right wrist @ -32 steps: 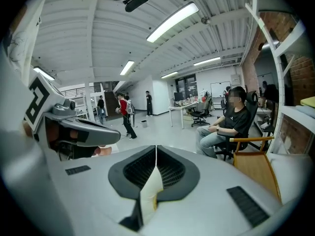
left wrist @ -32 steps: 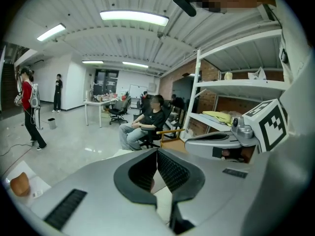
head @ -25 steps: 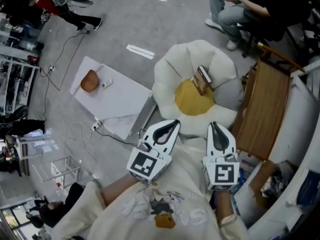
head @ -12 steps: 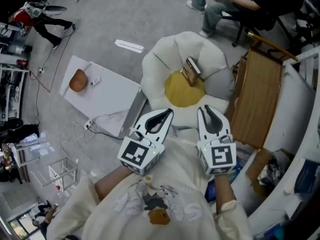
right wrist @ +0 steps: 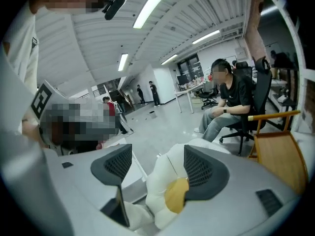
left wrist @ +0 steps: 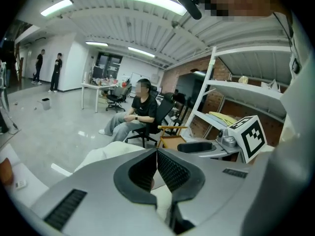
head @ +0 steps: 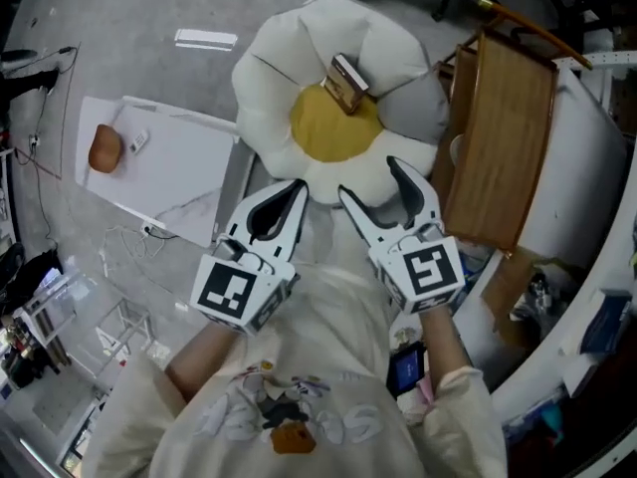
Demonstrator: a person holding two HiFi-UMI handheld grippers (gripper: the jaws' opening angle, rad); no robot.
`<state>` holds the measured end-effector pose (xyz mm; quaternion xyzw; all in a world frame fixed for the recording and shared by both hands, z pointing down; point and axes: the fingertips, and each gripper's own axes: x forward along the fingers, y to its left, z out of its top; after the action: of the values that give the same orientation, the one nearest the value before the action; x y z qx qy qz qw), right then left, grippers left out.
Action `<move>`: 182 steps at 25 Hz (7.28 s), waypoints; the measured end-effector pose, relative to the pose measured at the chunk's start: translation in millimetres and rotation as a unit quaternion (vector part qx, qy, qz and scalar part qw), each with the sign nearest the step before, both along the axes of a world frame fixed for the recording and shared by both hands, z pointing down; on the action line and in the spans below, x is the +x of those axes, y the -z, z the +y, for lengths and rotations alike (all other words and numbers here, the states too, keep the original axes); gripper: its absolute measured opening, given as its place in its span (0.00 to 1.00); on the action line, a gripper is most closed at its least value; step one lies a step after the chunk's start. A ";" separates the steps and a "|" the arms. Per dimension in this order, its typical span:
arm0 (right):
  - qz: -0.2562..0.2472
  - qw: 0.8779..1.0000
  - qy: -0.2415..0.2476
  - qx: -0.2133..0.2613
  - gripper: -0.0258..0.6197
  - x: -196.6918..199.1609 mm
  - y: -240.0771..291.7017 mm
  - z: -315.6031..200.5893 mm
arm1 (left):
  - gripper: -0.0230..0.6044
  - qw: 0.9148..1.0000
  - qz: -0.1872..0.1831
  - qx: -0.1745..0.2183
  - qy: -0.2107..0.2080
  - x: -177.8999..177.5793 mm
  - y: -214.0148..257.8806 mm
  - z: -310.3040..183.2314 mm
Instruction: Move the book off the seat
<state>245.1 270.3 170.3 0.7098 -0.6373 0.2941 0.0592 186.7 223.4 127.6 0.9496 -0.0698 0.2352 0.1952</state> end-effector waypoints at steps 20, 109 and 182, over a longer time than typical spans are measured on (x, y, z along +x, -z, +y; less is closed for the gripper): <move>0.020 0.994 -0.006 -0.104 0.52 50.8 -171.7 -51.9 | 0.06 0.995 -0.072 -0.068 0.021 25.2 -190.4 -73.1; 0.039 0.936 0.065 -0.344 0.32 164.4 -548.1 -131.2 | 0.06 0.987 -0.093 -0.106 -0.081 107.1 -492.6 -135.0; -0.016 0.941 0.263 -0.214 0.27 -16.2 -392.9 -267.3 | 0.06 0.974 -0.079 -0.048 0.209 -62.1 -407.4 -208.9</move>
<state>228.9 3.0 563.1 0.4829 -0.7237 0.4091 0.2750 124.6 14.5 535.1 0.8819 -0.2704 0.2667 0.2792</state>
